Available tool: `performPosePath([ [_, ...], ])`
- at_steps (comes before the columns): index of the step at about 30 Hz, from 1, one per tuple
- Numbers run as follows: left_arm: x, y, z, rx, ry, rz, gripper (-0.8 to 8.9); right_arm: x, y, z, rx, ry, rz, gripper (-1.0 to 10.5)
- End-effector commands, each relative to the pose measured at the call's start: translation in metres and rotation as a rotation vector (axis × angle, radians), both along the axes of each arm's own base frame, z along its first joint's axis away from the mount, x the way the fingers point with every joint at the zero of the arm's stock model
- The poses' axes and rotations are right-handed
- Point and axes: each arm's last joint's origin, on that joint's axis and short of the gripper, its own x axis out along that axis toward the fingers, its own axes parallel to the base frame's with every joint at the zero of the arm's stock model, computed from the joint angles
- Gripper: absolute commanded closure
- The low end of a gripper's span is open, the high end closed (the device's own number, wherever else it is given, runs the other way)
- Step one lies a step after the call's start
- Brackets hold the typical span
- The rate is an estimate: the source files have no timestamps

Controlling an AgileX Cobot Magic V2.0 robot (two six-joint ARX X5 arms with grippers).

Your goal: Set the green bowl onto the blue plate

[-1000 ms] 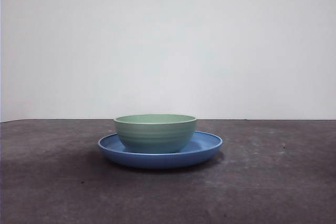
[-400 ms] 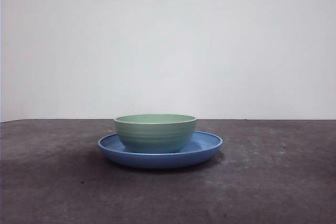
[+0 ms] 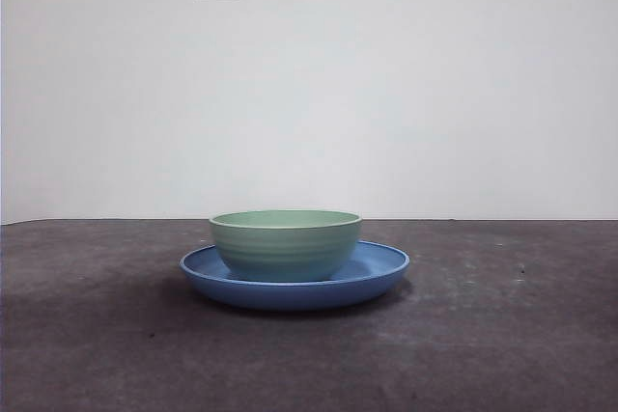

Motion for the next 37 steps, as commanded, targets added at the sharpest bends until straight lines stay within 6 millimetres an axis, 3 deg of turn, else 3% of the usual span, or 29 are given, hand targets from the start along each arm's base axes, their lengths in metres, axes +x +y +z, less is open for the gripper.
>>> performPosePath([
  [1,0.001,-0.002,0.002,-0.001,-0.015,-0.015,8.06,0.001,0.001,0.005,0.003,-0.026,0.013,9.4],
  [20,0.001,-0.002,0.002,0.0,-0.034,-0.02,8.06,0.001,0.001,0.005,0.003,-0.026,0.013,9.4],
  [24,-0.002,0.011,0.016,0.0,-0.213,0.058,8.06,0.001,0.001,0.005,0.003,-0.026,0.012,9.4],
  [30,-0.011,0.048,0.045,-0.088,-0.668,0.358,8.06,0.001,0.001,0.005,0.003,-0.026,0.012,9.4],
  [33,-0.024,0.067,0.044,-0.097,-0.864,0.553,8.06,0.001,0.001,0.005,0.003,-0.026,0.012,9.4],
  [37,-0.041,0.084,0.022,-0.058,-1.005,0.799,8.06,0.001,0.001,0.005,0.003,-0.026,0.012,9.4],
])
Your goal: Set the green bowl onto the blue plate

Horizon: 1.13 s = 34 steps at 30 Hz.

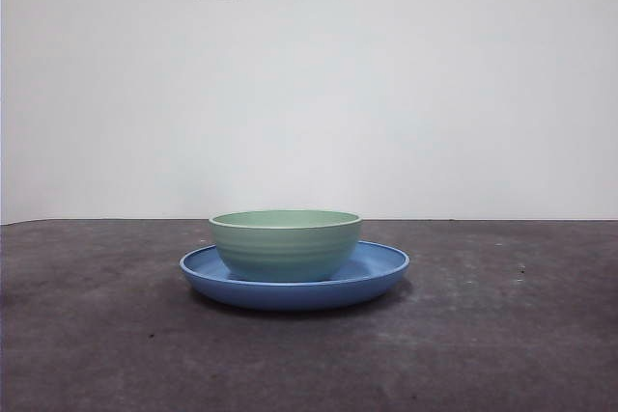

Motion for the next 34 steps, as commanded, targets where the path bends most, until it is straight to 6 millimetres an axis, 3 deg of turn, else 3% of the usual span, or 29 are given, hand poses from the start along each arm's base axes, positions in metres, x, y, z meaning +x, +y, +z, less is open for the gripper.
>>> performPosePath([
  [1,-0.008,0.008,-0.016,-0.006,-0.057,0.127,8.06,0.001,0.001,0.005,0.003,-0.026,0.012,9.4],
  [6,-0.017,0.015,-0.062,-0.014,-0.035,0.257,8.06,0.001,0.001,0.005,0.003,-0.026,0.012,9.4],
  [17,-0.015,0.017,-0.151,-0.024,0.078,0.276,8.06,0.001,0.001,0.005,0.003,-0.026,0.012,9.4],
  [34,-0.008,0.017,-0.202,-0.007,0.224,0.277,8.06,0.001,0.001,0.005,0.003,-0.026,0.012,9.4],
])
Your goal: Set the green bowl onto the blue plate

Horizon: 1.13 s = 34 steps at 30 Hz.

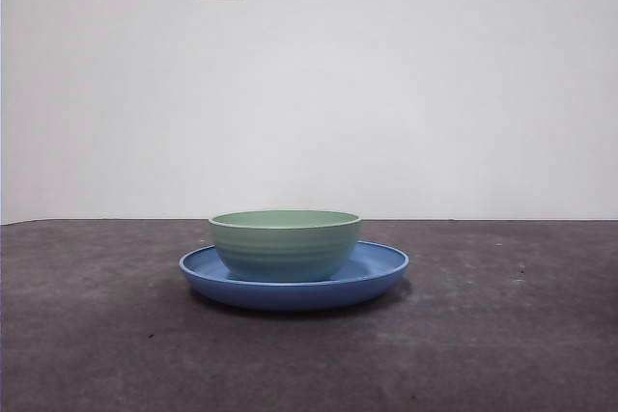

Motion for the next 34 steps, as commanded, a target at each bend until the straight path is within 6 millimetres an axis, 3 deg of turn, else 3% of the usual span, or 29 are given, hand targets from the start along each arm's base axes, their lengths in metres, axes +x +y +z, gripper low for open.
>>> performPosePath([
  [1,0.0009,0.0004,-0.0092,-0.006,0.042,0.007,8.06,0.0011,0.0012,0.0046,0.003,-0.026,0.012,9.4],
  [6,-0.0003,0.0003,-0.0177,-0.023,0.13,0.009,8.06,0.0011,0.0012,0.0046,0.003,-0.026,0.012,9.4],
  [34,-0.0002,0.0003,-0.0172,-0.068,0.126,0.014,8.06,-0.0011,-0.0021,0.0064,0.004,-0.048,0.001,9.4],
])
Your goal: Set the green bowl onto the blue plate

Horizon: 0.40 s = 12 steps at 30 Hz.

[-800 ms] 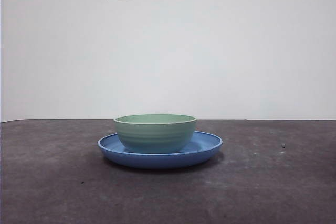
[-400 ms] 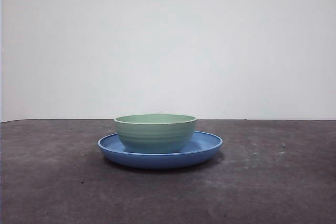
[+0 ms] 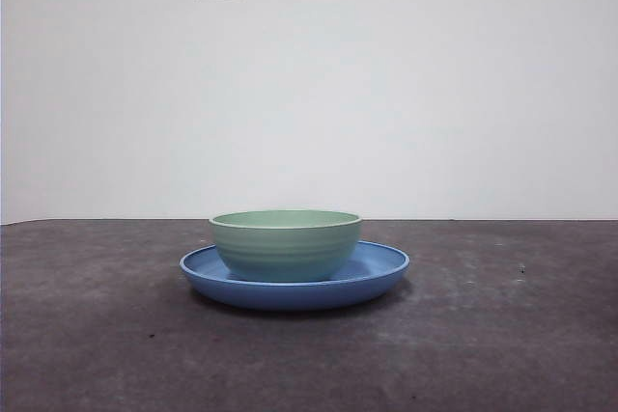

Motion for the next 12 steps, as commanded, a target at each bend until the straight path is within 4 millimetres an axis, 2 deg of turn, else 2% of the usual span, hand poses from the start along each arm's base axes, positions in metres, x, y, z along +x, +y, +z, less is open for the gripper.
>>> performPosePath([
  [1,0.001,0.0,-0.007,-0.009,0.024,0.007,8.06,-0.003,-0.004,0.008,-0.006,-0.084,0.009,9.4],
  [5,0.001,0.0,-0.007,-0.009,0.024,0.007,8.06,-0.014,-0.02,0.015,-0.012,-0.2,-0.06,9.4],
  [8,0.001,0.0,-0.007,-0.009,0.024,0.007,8.06,-0.023,-0.034,0.018,-0.009,-0.362,-0.149,9.4],
  [12,0.001,0.0,-0.007,-0.009,0.024,0.007,8.06,-0.033,-0.045,0.004,-0.016,-0.57,-0.246,9.4],
])
